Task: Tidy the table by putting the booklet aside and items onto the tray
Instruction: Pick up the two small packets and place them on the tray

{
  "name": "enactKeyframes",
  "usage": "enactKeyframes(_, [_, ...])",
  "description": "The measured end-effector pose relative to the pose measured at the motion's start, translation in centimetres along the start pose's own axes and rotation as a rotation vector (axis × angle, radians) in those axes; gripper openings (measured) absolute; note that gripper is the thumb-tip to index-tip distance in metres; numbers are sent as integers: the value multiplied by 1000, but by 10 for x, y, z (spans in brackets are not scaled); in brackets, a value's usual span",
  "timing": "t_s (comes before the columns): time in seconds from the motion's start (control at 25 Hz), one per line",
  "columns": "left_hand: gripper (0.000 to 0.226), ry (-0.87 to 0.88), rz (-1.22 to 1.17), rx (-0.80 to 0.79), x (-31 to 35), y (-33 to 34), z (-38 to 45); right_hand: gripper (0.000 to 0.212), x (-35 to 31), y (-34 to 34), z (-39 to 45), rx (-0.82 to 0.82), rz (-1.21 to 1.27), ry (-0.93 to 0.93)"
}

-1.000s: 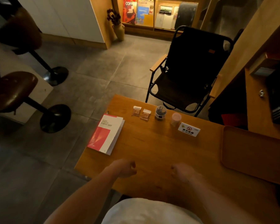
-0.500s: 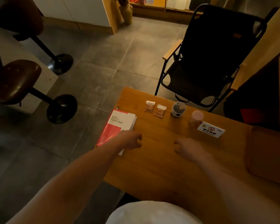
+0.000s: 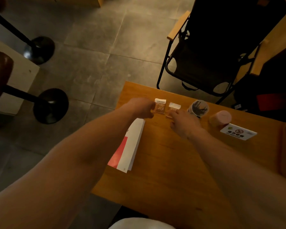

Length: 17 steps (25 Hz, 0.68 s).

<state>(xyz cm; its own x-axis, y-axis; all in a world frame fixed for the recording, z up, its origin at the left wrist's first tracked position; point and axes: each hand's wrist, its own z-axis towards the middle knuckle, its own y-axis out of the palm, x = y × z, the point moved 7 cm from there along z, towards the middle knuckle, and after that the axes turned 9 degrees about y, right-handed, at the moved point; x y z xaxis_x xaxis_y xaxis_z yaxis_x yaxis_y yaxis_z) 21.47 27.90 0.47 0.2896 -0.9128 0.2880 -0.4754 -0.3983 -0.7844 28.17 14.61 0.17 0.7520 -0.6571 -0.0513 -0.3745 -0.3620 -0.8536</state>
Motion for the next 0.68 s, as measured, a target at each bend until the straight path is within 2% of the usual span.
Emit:
enactKeyframes(0.28, [41, 64, 149, 71, -4, -3, 46, 36, -9, -15, 57, 83, -155, 21])
enactKeyframes(0.48, [59, 58, 167, 103, -11, 5, 63, 42, -7, -10, 75, 64, -241, 57])
enactKeyframes(0.68, [62, 58, 169, 176, -13, 11, 69, 45, -7, -3, 80, 86, -248, 102])
